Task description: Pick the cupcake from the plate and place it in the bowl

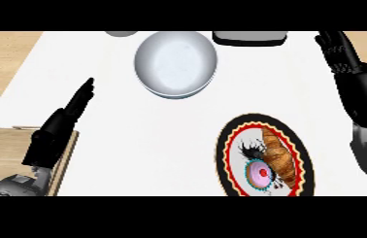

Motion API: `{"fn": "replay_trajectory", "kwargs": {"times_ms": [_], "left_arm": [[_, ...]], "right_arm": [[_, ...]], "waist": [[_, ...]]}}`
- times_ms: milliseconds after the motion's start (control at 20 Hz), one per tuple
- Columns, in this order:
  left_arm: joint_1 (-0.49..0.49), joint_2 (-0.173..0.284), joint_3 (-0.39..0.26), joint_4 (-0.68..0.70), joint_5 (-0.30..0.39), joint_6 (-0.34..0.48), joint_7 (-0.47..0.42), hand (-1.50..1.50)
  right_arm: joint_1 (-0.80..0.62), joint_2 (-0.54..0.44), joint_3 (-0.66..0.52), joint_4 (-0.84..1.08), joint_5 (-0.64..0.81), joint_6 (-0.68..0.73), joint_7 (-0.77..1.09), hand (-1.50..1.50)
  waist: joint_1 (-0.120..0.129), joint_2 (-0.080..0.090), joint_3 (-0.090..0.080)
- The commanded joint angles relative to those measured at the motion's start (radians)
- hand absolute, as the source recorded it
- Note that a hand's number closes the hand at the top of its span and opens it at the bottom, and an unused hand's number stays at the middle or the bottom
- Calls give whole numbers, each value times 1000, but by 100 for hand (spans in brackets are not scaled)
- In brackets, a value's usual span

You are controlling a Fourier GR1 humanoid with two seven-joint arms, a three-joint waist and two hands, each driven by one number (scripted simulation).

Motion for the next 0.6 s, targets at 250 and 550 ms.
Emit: {"fn": "replay_trajectory", "kwargs": {"times_ms": [250, 550], "left_arm": [[-98, -78, 189, 6, 86, 96, -109, 0], [-56, -69, 331, 103, 178, 59, -183, 0]], "right_arm": [[30, 293, 440, -196, -232, 303, 69, -150], [311, 221, 572, -488, 327, -102, -15, -150]], "waist": [[70, 18, -3], [-54, 5, 1]]}}
